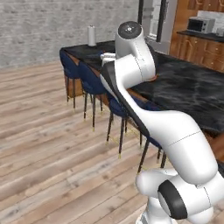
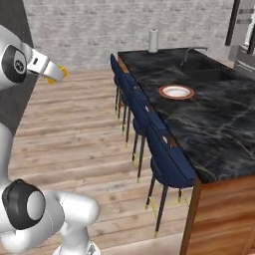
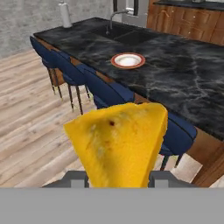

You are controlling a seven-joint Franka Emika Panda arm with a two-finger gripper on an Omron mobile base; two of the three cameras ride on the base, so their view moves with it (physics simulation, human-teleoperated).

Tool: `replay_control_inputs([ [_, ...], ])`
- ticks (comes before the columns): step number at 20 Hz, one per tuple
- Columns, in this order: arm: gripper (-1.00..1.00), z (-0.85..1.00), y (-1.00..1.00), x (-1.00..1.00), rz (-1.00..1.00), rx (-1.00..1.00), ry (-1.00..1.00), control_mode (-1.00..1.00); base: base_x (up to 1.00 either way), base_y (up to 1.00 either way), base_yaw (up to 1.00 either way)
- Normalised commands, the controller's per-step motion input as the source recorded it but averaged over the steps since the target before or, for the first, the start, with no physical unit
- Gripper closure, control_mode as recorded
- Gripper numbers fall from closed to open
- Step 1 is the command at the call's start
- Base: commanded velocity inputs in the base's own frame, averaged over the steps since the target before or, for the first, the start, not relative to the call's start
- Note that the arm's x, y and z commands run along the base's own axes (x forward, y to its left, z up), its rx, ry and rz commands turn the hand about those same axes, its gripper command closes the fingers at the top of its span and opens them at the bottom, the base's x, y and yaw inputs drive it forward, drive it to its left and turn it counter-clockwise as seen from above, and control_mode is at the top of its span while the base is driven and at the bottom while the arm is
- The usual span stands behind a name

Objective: Take the cheese, chicken drumstick, and sweet potato from the fridge and place them on the plate on the dining counter to create an appetizer plate.

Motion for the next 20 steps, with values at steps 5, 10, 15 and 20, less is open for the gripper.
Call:
replay_control_inputs([
  [5, 1.0, 0.0, 0.0, 0.0, 0.0, 0.0, 0.0, 1.0, 0.77, 1.0, -0.52],
  [10, 1.0, 0.0, 0.0, 0.0, 0.0, 0.0, 0.0, 1.0, 0.86, 1.0, -0.52],
  [15, 1.0, 0.0, 0.0, 0.0, 0.0, 0.0, 0.0, 1.0, 0.9, 1.0, -0.54],
  [20, 1.0, 0.0, 0.0, 0.0, 0.0, 0.0, 0.0, 1.0, 0.88, 1.0, -0.54],
])
